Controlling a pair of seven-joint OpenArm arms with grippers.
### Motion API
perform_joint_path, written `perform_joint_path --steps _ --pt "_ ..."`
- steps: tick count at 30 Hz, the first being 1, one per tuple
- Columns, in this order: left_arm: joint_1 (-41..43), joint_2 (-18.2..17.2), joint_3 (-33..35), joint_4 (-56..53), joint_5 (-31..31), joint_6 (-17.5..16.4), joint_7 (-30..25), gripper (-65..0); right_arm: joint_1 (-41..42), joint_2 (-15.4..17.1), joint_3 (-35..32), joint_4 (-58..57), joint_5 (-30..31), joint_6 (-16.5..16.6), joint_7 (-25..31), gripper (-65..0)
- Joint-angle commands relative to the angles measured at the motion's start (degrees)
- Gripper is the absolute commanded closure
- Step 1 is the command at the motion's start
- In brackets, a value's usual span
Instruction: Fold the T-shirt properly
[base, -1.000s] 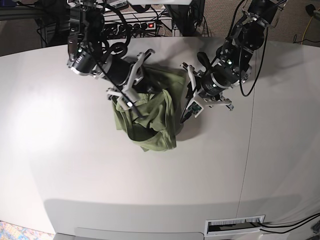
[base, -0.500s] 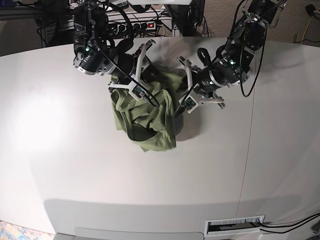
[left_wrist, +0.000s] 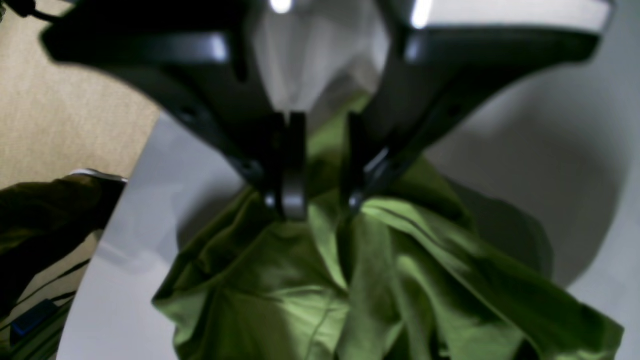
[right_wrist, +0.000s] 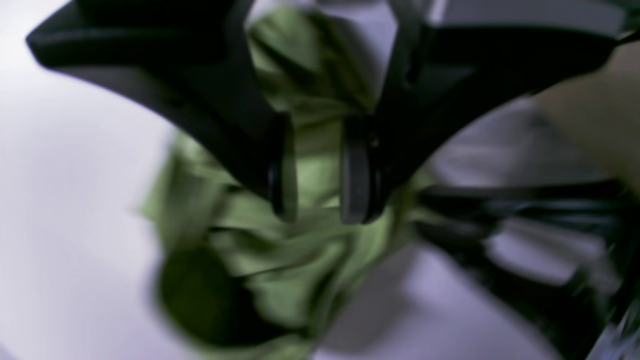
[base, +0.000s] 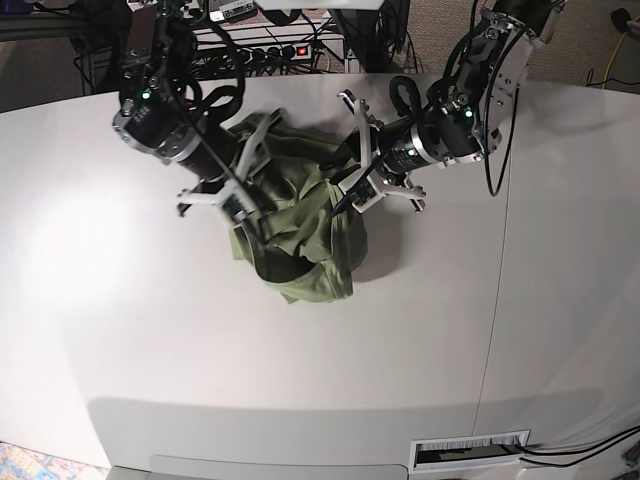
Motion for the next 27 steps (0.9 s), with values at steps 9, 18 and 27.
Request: perform_joint_path --steps 9,18,27 --pt "1.0 1.5 -0.2 1.1 -1.4 -4.2 -1.6 -13.6 4.2 0.0 15.1 1.2 1.1 -0.1 5.7 -15.9" --pt "3.0 4.9 0.8 1.1 17.1 -4.9 -15.8 -28.0 2.2 1.6 24.4 1.1 1.0 -0.1 5.2 -15.9" --pt "3.2 4.9 12.2 1.0 31.4 1.0 -17.7 -28.0 -1.9 5.1 28.3 1.0 1.0 -0.1 5.2 -15.9"
